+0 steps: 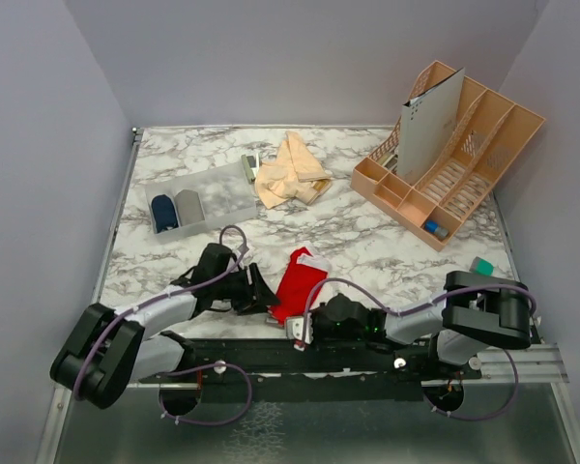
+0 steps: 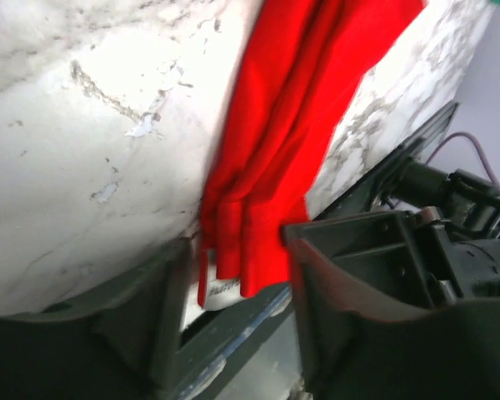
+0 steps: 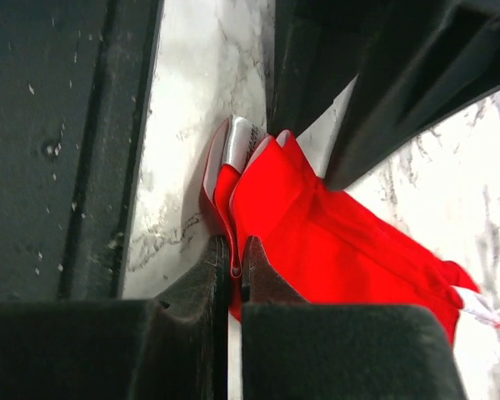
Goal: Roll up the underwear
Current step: Roll the underwear to the center of the board.
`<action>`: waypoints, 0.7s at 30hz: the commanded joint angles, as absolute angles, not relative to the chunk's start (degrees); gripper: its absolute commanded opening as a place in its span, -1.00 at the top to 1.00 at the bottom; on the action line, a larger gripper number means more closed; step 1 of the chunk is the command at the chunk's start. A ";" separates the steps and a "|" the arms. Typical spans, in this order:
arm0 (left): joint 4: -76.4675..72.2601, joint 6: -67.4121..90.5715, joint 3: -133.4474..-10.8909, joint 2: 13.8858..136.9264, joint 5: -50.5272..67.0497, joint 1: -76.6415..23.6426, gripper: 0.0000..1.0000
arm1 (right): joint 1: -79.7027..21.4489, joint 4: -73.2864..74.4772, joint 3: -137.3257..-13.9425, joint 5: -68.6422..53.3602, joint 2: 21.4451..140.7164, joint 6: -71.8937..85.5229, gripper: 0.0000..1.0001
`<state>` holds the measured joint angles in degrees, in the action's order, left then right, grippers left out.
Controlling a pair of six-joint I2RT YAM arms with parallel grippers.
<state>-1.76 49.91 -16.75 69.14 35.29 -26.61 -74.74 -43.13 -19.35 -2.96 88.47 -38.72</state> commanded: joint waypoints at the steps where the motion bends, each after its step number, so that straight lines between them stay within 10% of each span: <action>1: 1.14 51.85 -13.83 63.38 28.76 -26.11 -0.32 | -73.83 -51.09 -17.00 -6.68 90.85 -20.70 0.99; 21: -1.45 57.43 -7.64 53.64 29.15 -27.14 -0.78 | -70.05 -92.26 -3.14 1.34 106.72 10.70 0.99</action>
